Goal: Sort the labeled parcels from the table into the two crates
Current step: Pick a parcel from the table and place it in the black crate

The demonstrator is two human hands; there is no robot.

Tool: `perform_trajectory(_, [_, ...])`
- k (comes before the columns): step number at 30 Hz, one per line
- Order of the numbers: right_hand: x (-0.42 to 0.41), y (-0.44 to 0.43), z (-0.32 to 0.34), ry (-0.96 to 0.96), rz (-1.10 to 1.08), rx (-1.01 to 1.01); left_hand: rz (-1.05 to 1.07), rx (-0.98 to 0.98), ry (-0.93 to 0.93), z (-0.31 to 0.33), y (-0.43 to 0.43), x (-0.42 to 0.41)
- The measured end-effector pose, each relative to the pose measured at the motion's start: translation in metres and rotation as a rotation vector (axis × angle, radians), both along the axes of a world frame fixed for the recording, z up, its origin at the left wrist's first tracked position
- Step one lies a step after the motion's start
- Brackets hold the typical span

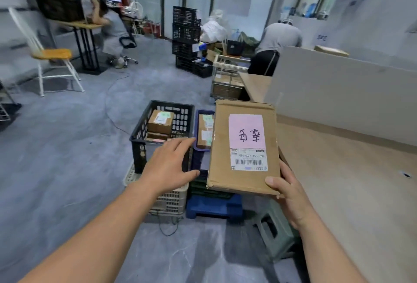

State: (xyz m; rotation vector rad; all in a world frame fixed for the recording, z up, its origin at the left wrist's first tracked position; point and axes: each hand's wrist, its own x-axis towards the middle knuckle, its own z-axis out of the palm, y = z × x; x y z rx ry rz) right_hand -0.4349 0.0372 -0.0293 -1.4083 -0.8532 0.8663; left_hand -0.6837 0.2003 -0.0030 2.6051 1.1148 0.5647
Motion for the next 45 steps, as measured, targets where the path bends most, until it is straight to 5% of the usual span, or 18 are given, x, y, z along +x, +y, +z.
perform_trajectory(13, [0.007, 0.177, -0.04, 0.084, 0.098, -0.065, 0.124, -0.053, 0.1, -0.034, 0.137, -0.009])
perform_trajectory(27, [0.087, 0.372, -0.077, 0.163, 0.087, -0.148, 0.145, -0.113, 0.212, -0.048, 0.326, 0.068])
perform_trajectory(45, [0.109, 0.484, -0.116, 0.171, 0.022, -0.333, 0.066, -0.23, 0.319, -0.103, 0.458, 0.094])
